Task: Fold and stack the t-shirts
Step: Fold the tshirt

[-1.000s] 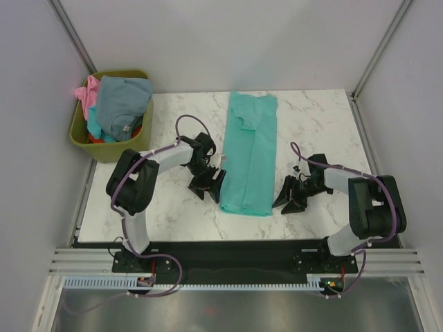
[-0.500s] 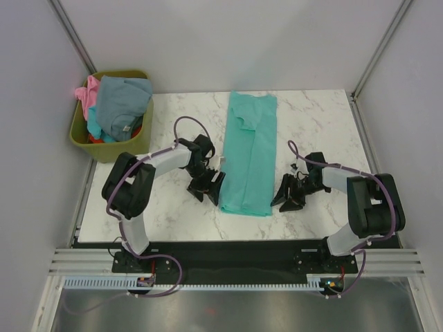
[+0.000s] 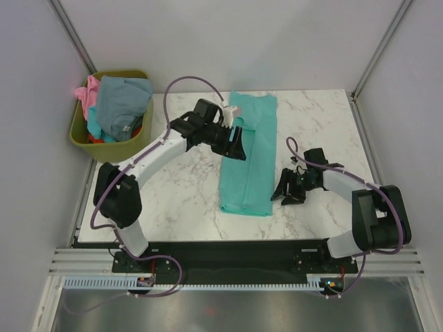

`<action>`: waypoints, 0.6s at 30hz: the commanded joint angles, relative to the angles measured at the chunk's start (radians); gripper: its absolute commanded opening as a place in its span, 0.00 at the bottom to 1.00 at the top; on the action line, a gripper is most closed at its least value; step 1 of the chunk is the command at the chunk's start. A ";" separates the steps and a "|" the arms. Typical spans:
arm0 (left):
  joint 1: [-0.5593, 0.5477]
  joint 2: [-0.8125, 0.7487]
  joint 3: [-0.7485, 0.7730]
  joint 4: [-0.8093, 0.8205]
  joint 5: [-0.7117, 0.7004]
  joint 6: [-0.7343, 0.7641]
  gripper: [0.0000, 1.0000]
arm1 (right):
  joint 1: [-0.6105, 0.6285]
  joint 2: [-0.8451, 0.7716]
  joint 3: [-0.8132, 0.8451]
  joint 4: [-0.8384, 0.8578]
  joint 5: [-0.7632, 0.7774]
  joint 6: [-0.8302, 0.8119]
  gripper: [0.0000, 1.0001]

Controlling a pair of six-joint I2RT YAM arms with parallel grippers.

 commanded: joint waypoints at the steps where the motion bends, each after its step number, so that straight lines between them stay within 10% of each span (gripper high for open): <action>1: -0.001 -0.104 0.066 0.063 -0.078 -0.057 0.70 | 0.001 -0.059 0.011 0.045 0.052 0.013 0.62; 10: 0.114 -0.239 -0.380 0.057 -0.087 -0.173 0.72 | 0.001 -0.099 -0.046 0.083 0.032 0.046 0.62; 11: 0.120 -0.227 -0.453 0.059 -0.074 -0.410 0.73 | 0.001 -0.099 -0.051 0.088 0.026 0.052 0.62; 18: 0.120 -0.160 -0.593 0.404 0.064 -0.483 0.68 | 0.001 -0.046 -0.040 0.103 -0.003 0.055 0.61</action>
